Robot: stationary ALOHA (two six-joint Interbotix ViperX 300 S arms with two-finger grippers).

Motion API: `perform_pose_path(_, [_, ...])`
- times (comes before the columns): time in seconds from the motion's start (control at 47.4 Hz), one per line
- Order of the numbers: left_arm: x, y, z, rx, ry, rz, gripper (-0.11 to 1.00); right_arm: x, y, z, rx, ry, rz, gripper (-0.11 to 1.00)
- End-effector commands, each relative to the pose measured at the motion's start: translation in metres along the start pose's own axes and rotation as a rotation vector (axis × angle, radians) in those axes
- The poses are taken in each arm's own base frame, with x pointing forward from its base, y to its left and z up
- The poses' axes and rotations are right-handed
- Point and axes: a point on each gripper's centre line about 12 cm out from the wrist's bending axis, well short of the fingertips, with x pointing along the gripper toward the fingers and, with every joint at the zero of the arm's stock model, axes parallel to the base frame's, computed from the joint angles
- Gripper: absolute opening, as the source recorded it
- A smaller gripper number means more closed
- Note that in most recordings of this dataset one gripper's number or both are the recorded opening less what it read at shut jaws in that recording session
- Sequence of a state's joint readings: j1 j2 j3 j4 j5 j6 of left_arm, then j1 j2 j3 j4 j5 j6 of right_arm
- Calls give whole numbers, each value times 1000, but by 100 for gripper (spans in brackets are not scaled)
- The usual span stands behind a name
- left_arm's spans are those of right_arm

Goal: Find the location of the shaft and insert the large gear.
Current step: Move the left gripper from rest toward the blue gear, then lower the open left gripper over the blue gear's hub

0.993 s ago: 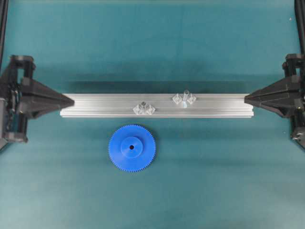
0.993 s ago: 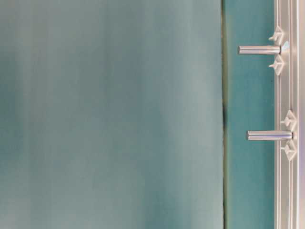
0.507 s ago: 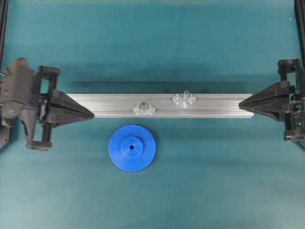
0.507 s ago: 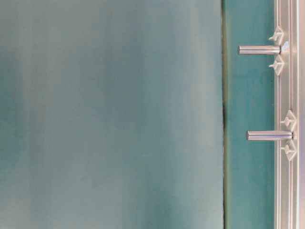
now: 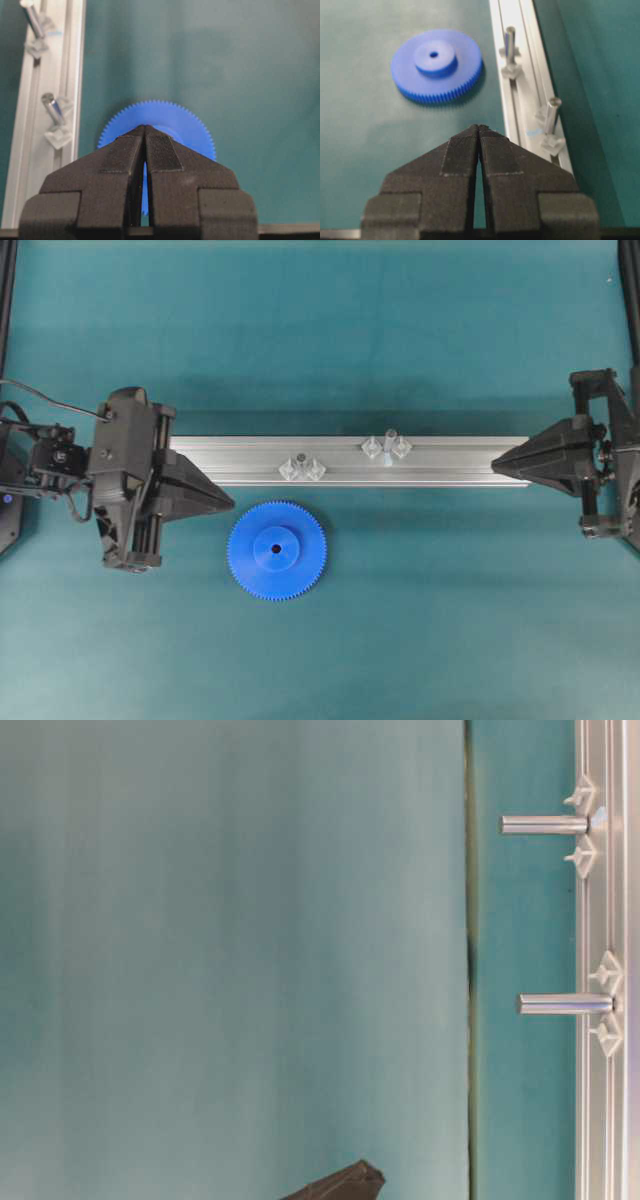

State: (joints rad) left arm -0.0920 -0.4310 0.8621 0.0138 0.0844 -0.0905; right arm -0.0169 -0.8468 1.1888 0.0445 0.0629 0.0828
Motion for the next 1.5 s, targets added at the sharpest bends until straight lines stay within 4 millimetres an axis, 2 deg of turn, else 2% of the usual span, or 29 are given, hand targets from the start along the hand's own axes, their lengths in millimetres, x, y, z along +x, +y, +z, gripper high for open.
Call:
perform_pose_path(0.0, [-1, -3, 14, 4, -32, -8, 0, 2, 0, 9, 12, -13, -4, 3])
perform_pose_path(0.401, [15, -4, 8, 6, 91, 0, 0, 9, -6, 0, 41, 30, -30, 3])
perform_pose_path(0.929, [63, -9, 5, 15, 293, 8, 0, 10, -8, -16, 42, 106, -40, 3])
perform_pose_path(1.478, [101, -19, -2, 35, 455, 4, 0, 10, -9, -20, 43, 124, -43, 3])
